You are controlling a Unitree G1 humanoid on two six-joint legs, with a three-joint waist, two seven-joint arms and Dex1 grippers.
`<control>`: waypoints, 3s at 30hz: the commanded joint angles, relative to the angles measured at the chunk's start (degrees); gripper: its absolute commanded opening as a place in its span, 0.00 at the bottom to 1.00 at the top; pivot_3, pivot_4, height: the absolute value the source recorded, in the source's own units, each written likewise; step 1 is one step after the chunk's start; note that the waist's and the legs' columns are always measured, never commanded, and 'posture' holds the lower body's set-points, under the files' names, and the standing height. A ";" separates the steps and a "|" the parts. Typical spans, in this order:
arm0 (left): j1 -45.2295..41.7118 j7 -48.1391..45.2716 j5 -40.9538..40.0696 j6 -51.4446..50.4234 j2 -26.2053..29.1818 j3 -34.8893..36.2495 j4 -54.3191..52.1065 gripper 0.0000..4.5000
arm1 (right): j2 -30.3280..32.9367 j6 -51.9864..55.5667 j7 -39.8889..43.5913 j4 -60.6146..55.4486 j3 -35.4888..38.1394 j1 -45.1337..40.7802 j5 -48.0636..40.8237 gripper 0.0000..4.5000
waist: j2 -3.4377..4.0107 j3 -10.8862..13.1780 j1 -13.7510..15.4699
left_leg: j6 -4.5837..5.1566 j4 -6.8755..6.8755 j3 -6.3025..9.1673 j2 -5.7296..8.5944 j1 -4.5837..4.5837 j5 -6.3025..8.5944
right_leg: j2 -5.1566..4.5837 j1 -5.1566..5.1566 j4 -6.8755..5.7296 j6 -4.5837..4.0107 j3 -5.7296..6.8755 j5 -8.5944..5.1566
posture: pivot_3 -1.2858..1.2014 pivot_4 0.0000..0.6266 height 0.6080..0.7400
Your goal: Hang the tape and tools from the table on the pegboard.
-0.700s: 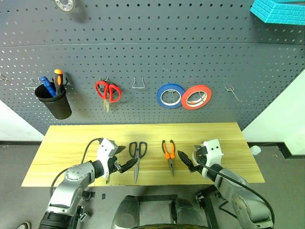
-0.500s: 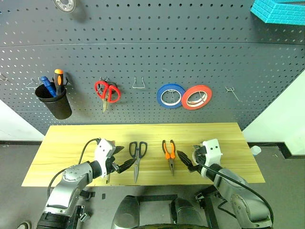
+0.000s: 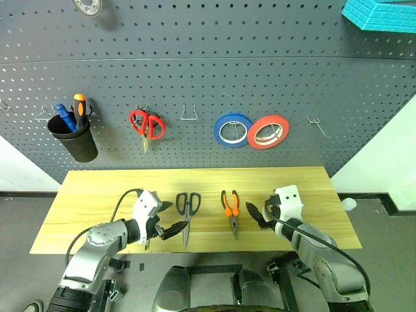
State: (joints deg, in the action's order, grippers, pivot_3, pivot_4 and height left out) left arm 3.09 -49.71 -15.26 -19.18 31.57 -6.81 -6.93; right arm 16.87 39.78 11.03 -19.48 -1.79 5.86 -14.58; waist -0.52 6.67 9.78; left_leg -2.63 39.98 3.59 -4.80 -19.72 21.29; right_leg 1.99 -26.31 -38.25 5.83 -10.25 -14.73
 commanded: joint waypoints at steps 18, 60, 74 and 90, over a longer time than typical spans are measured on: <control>-3.17 -2.47 2.10 7.31 -2.73 -4.08 -0.17 0.99 | -1.57 8.25 -1.99 6.13 -2.31 -5.05 5.52 1.00 | 0.44 2.51 -1.27 | 0.01 0.03 0.02 0.00 -0.54 0.00 | 0.00 -0.43 0.00 -0.12 0.00 0.07 | 0.64 0.29 0.52; 7.44 0.08 -5.67 -2.60 1.46 -0.73 -19.78 0.99 | -2.84 6.42 0.72 7.27 -3.03 -1.19 7.12 1.00 | -0.05 9.34 -3.38 | 0.03 0.00 0.04 -0.02 -0.79 0.01 | 0.00 -0.71 0.00 -0.01 -0.03 0.00 | 0.64 0.48 0.52; 13.16 2.19 -9.47 -6.73 4.73 2.81 -27.44 0.99 | -2.67 6.18 1.50 4.19 -2.41 2.23 6.73 0.35 | -0.13 11.58 -3.46 | 0.03 -0.04 0.05 -0.04 -0.97 0.02 | 0.00 -0.92 -0.01 0.07 -0.05 -0.07 | 0.65 0.54 0.52; 10.58 2.40 -9.93 -6.09 4.26 2.35 -25.88 0.99 | -2.51 2.80 2.40 2.64 0.61 2.41 5.99 0.00 | -0.21 11.86 -4.37 | 0.01 0.01 0.10 -0.04 -1.39 0.01 | -0.02 -1.22 0.02 0.03 -0.03 -0.03 | 0.65 0.49 0.52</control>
State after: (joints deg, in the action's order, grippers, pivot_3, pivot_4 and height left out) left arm 13.54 -47.15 -24.36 -25.97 35.93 -4.82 -32.19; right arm 14.34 42.98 13.01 -16.25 -2.35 6.56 -7.75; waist -0.73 18.53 5.42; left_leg -2.63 40.02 3.70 -4.84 -21.20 21.30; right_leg 1.97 -27.59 -38.23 5.87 -10.27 -14.75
